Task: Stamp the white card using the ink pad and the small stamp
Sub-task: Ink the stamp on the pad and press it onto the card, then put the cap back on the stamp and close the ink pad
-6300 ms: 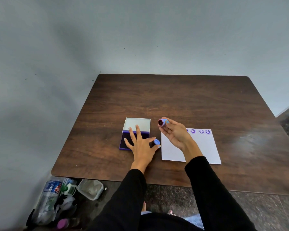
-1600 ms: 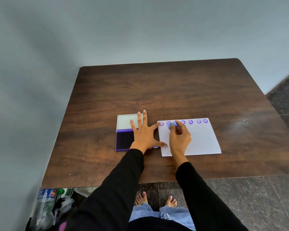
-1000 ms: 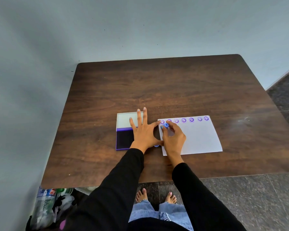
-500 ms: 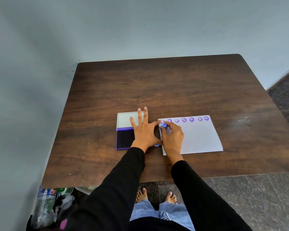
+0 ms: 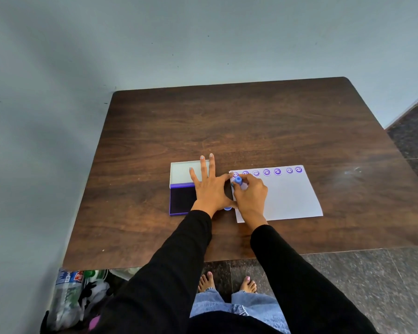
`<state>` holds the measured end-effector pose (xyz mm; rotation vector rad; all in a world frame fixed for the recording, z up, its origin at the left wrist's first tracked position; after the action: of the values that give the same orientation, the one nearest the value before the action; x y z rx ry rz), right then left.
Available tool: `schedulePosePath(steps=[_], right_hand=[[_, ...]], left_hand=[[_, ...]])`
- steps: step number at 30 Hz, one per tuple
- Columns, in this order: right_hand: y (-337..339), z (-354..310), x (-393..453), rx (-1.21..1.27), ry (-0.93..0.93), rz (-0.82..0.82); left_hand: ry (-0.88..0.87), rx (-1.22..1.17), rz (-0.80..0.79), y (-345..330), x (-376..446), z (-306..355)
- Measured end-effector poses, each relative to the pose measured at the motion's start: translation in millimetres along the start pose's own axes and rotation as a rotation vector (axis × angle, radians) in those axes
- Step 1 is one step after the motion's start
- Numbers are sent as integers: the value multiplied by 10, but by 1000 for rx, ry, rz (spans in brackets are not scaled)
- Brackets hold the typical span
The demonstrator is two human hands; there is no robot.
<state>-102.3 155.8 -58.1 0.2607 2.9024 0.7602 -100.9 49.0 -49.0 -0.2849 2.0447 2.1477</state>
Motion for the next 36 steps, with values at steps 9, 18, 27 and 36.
schedulePosePath(steps=[9, 18, 27, 36], right_hand=[[63, -85, 66, -3, 5, 9], [415, -291, 272, 635, -217, 339], [463, -357, 366, 732, -216, 333], [393, -424, 332, 731, -192, 244]], left_hand=[[-3, 20, -16, 40, -14, 10], [6, 18, -30, 30, -8, 28], [120, -222, 51, 201, -153, -87], [121, -66, -59, 282, -359, -23]])
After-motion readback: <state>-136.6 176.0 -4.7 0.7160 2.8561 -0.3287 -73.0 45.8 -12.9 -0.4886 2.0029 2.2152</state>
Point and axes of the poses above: each hand's wrist, its own x-axis towards the middle knuckle, its own y-axis out of the back of the hand, z = x × y, the point moved 1 cm from there along x, towards the middle knuckle, and after that the axes turned 11 degrees about x, right-handed, at the moved point
